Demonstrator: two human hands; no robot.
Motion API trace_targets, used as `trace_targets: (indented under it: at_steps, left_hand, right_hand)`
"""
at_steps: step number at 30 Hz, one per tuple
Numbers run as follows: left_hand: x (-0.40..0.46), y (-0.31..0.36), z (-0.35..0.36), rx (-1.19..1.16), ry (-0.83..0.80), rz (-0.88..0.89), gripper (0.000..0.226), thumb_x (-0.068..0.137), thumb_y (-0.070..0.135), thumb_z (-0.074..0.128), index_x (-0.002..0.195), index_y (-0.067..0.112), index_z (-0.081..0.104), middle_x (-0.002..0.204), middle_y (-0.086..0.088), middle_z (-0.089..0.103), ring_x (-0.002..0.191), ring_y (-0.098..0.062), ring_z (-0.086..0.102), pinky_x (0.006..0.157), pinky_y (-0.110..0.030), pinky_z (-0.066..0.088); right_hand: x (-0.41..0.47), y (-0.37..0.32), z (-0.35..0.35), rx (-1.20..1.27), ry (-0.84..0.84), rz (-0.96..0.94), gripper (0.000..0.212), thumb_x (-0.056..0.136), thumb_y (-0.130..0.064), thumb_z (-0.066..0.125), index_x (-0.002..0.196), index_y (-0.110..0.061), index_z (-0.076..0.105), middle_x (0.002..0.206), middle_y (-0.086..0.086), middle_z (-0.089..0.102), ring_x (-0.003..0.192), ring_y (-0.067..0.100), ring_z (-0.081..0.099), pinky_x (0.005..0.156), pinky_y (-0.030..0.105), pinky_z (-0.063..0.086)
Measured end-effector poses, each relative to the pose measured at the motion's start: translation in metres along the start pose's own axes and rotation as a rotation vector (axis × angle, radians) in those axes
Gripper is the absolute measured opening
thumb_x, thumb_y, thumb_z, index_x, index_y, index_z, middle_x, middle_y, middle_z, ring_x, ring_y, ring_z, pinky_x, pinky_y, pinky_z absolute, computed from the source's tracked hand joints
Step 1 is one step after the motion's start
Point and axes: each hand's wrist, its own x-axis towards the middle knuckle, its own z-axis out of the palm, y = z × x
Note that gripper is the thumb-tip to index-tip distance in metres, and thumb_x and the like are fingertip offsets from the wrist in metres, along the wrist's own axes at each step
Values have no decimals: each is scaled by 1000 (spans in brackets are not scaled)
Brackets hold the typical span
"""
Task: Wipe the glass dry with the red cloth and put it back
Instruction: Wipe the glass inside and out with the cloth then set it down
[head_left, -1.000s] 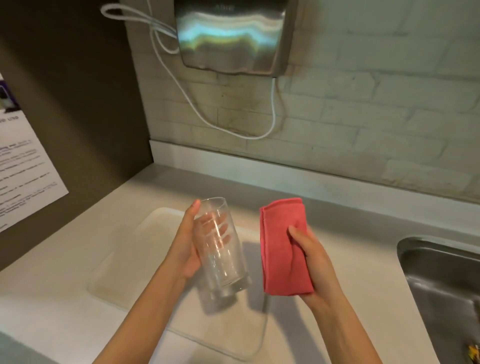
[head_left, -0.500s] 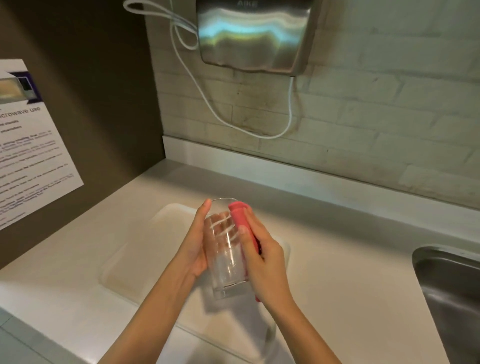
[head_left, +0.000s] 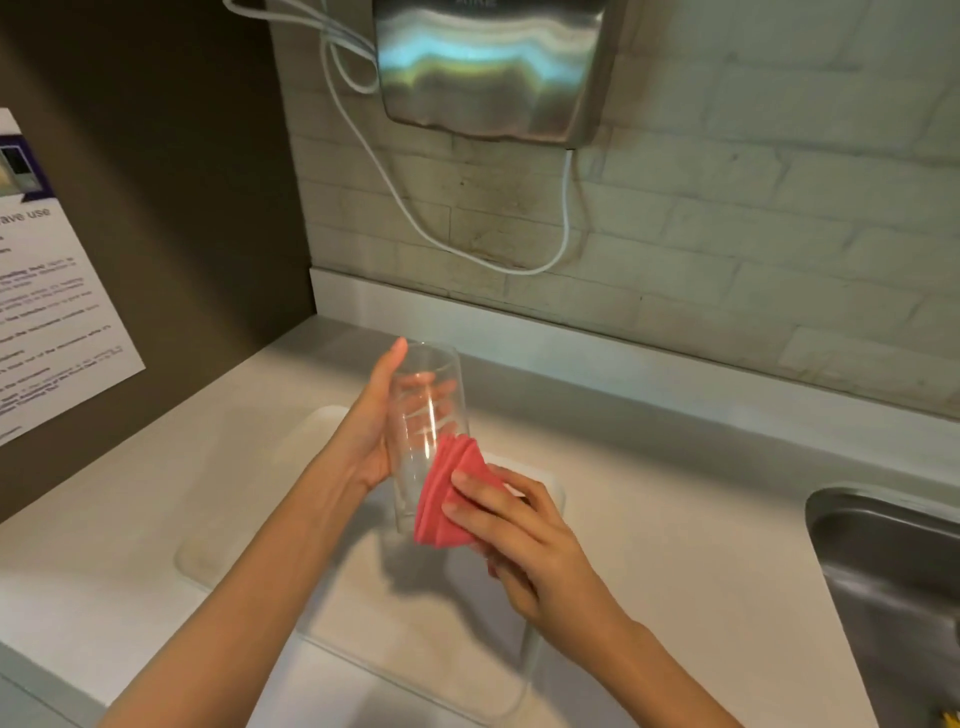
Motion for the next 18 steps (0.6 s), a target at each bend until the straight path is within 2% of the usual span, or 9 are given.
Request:
trace_targets:
  at_steps: [2, 5, 7, 8, 11, 12, 14, 16, 18]
  left_hand:
    - [-1, -2, 5, 31, -44, 0, 58, 82, 60, 46, 102, 8, 63, 96, -10, 70, 85, -23, 66, 78, -38, 54]
    - [-6, -9, 18, 49, -137, 7, 66, 71, 61, 48, 109, 10, 64, 86, -6, 71, 72, -15, 68, 68, -31, 57]
    - [-7, -12, 20, 23, -149, 34, 61, 72, 60, 49, 111, 15, 64, 83, -4, 72, 69, -13, 67, 64, -28, 56]
    - [-6, -10, 19, 14, -141, 45, 61, 72, 60, 49, 110, 14, 64, 83, -4, 73, 71, -15, 67, 63, -28, 56]
    - [-5, -5, 10, 20, -80, 20, 80, 67, 65, 57, 121, 6, 58, 90, -10, 71, 80, -23, 67, 72, -34, 57]
    - [-6, -5, 7, 18, -47, 32, 80, 68, 64, 57, 124, 6, 56, 91, -9, 70, 81, -22, 67, 74, -35, 57]
    - [-7, -5, 5, 24, -15, 73, 65, 76, 60, 52, 117, 9, 59, 92, -6, 70, 82, -19, 66, 69, -33, 58]
    - [-12, -9, 7, 40, -38, 70, 55, 80, 59, 47, 107, 13, 63, 92, -4, 70, 85, -19, 65, 69, -34, 58]
    - [-15, -14, 10, 58, -72, 55, 58, 74, 61, 46, 105, 15, 64, 94, -4, 72, 89, -20, 66, 76, -37, 55]
  right_hand:
    - [14, 5, -1, 24, 87, 134, 34, 94, -16, 47, 128, -11, 52, 139, -2, 47, 127, 16, 40, 105, 31, 34]
    - [55, 6, -8, -20, 188, 288, 37, 94, -26, 45, 127, -11, 55, 137, 3, 49, 115, 28, 49, 103, 28, 35]
    - [67, 7, -8, -124, 128, 246, 36, 92, -20, 47, 125, -10, 57, 136, 7, 52, 114, 34, 47, 105, 25, 30]
    - [64, 6, -6, -187, 70, 188, 36, 91, -16, 48, 125, -11, 57, 136, 7, 52, 116, 37, 46, 106, 28, 29]
    - [27, 4, -2, -313, -96, -2, 45, 87, -6, 57, 131, -15, 51, 141, 2, 48, 128, 35, 37, 108, 39, 32]
    - [11, 2, -1, -291, -111, -41, 45, 88, -6, 58, 131, -16, 50, 141, 0, 47, 129, 33, 36, 108, 39, 33]
    - [-13, 0, -2, -156, -86, -32, 38, 93, -11, 52, 131, -13, 49, 141, -1, 43, 130, 29, 37, 108, 37, 33]
    - [-21, -2, -1, -3, 15, 104, 36, 94, -13, 49, 130, -8, 51, 141, 2, 44, 131, 21, 39, 107, 36, 35]
    - [-12, -3, 0, 84, 135, 260, 37, 92, -13, 49, 129, -8, 50, 141, 4, 46, 130, 14, 42, 106, 35, 37]
